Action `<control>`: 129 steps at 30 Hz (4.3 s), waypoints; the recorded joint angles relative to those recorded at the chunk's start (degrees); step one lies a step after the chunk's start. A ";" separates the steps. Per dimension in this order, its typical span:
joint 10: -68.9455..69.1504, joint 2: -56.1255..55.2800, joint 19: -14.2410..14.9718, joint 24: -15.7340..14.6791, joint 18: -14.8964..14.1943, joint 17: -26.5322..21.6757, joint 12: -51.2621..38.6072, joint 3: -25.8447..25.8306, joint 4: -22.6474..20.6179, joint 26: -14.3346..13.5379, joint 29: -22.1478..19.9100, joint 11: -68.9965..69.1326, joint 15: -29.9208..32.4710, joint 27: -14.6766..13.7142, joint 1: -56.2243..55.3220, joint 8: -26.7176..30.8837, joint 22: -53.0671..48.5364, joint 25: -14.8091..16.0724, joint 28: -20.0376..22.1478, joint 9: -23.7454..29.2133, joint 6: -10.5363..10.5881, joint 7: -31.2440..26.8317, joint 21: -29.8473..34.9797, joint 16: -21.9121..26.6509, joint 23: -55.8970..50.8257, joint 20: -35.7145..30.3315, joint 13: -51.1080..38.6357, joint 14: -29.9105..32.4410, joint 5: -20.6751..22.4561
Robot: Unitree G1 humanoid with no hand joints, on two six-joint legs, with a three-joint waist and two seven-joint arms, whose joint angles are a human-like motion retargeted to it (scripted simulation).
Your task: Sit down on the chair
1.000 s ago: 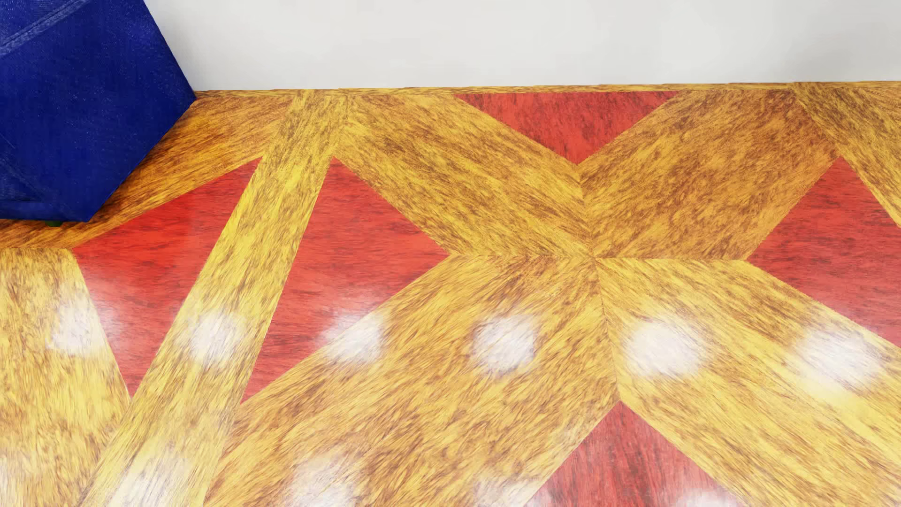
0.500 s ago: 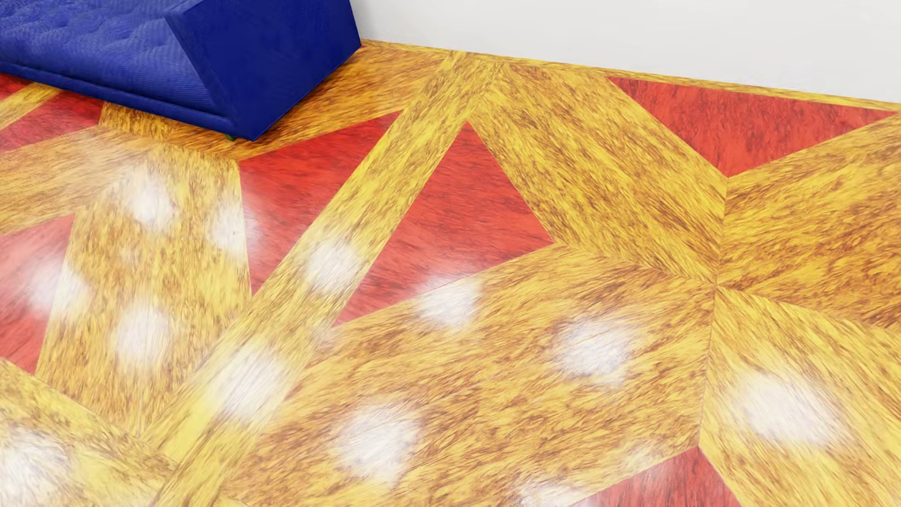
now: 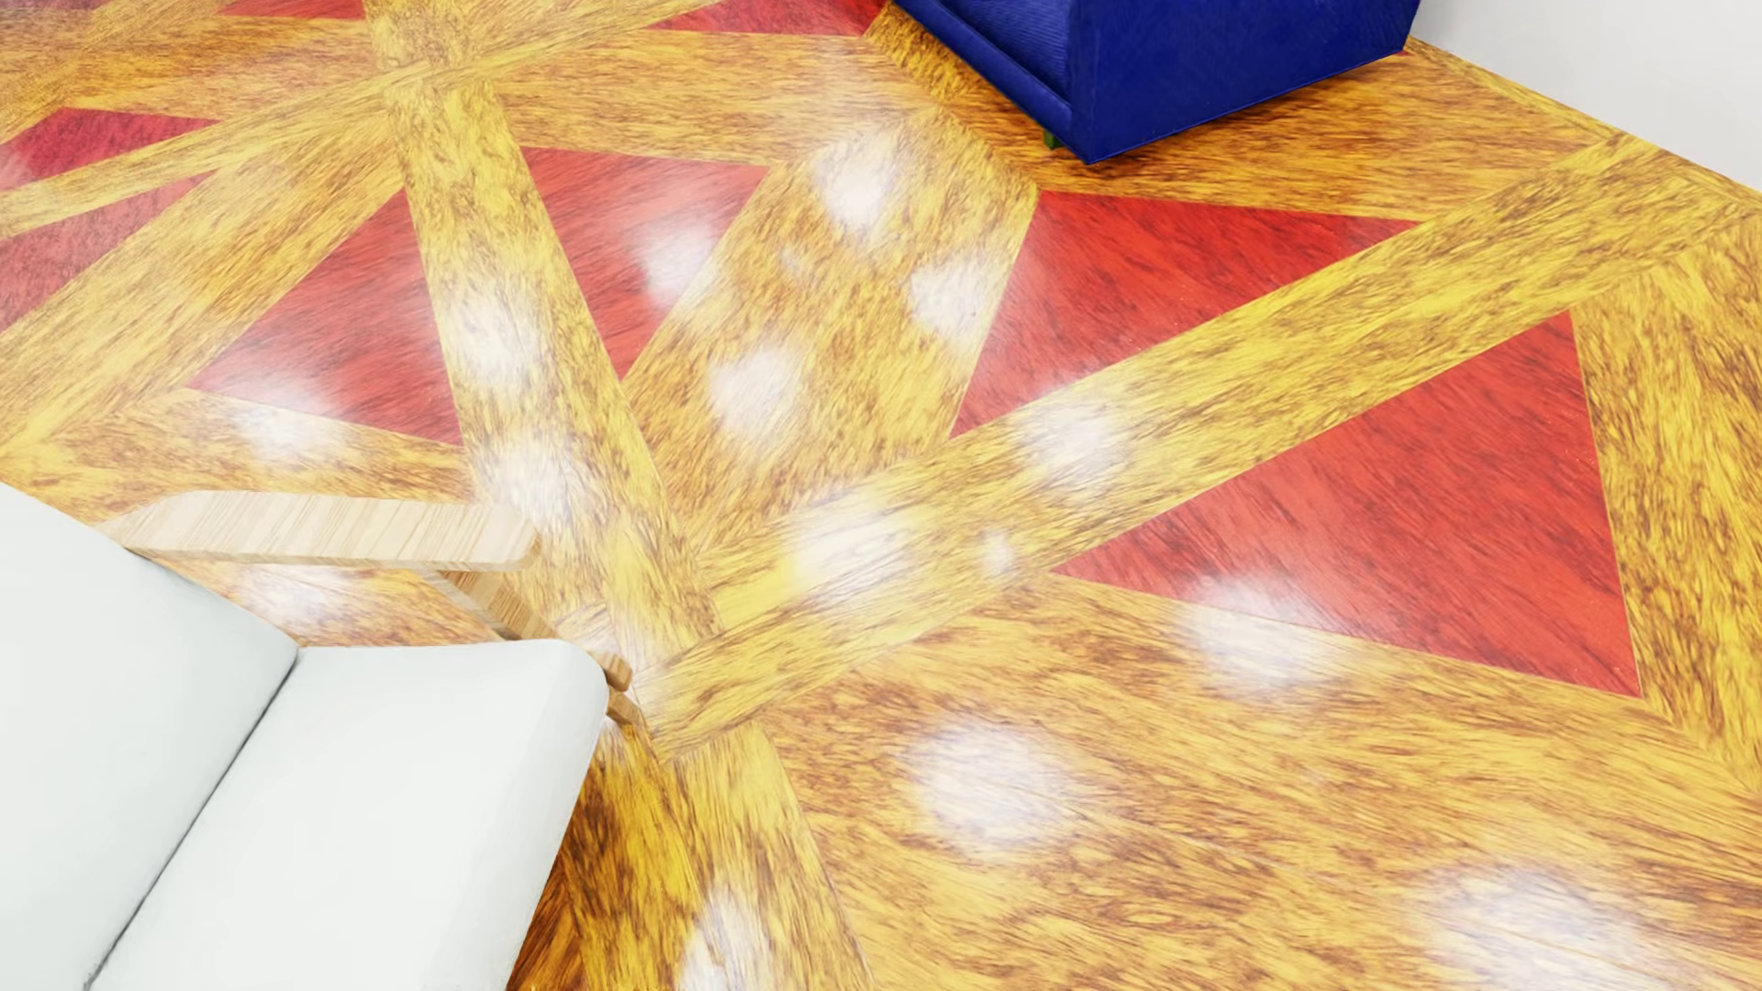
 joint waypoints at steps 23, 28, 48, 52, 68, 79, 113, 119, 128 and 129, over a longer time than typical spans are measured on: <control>27.06 -23.14 1.71 0.14 -8.47 1.49 -1.02 -6.76 -2.53 -0.34 4.25 8.71 6.96 1.76 18.30 12.38 -3.71 -0.66 -1.53 1.08 1.36 1.47 -6.43 3.69 -0.32 -9.92 3.22 -0.49 9.57; 41.24 -14.71 0.24 2.09 -2.45 1.33 -1.57 -2.79 2.09 0.51 2.11 6.03 5.75 0.65 -0.96 11.93 -4.04 -1.12 -1.25 2.92 0.69 -3.88 -4.86 3.63 -2.71 -8.07 0.93 -2.76 6.02; 1.83 -29.33 1.99 -0.50 4.37 2.24 -3.54 -5.63 -2.77 -1.98 -1.22 25.08 -1.89 -1.23 8.88 14.68 -4.35 -3.63 8.44 7.97 -0.31 -0.36 5.98 3.38 -5.80 -4.59 -7.91 -7.40 3.04; 1.76 -23.08 0.81 -0.22 5.45 1.62 -5.19 -4.97 -3.73 -1.82 -0.76 20.97 -2.39 -0.82 5.40 13.45 -3.91 -3.43 7.54 7.81 -0.58 0.07 6.37 1.85 -4.85 -4.89 -9.85 -6.96 4.92; 31.78 -35.11 1.57 3.09 3.39 0.59 -13.75 -4.14 -2.60 -1.00 -1.34 31.49 -5.65 0.25 -13.19 15.79 -9.71 -5.27 6.01 15.76 -1.55 -6.47 9.63 3.19 -8.39 -7.50 -19.05 -10.63 6.70; 57.38 -62.66 0.21 1.64 8.48 4.16 -27.07 -5.13 -1.94 1.51 -1.93 62.04 -14.59 -0.01 -37.93 20.19 -14.39 -4.88 7.29 21.43 -1.95 -10.26 9.66 4.87 -9.70 -11.61 -31.96 -21.36 6.73; 88.93 -80.55 -0.47 0.98 9.51 8.62 -34.68 -5.15 -3.96 4.46 0.07 94.31 -12.02 3.23 -54.76 24.15 -15.82 -4.96 -0.65 26.76 -2.22 -14.37 13.53 0.55 -9.37 -14.99 -33.45 -20.93 6.48; 90.67 -79.23 -0.31 -3.19 9.42 8.82 -34.12 -4.95 -4.24 4.14 -2.00 96.49 -11.61 3.21 -53.38 24.19 -10.36 0.13 3.32 26.36 -2.26 -14.20 11.65 0.66 -4.65 -13.45 -32.93 -20.62 6.05; 91.42 -77.84 -1.42 -5.18 9.98 9.36 -32.79 -4.99 -4.33 7.03 0.35 96.90 -11.07 4.74 -52.22 24.17 -1.98 2.47 0.14 25.44 -2.30 -14.03 9.74 -0.15 0.54 -13.61 -30.76 -20.27 6.69; 91.40 -77.86 -1.41 -5.27 10.00 9.25 -32.75 -4.99 -4.38 7.23 0.89 96.91 -11.07 5.07 -52.22 24.15 -1.77 2.32 -0.19 25.45 -2.34 -14.06 9.67 -0.04 0.84 -13.56 -30.65 -20.30 6.71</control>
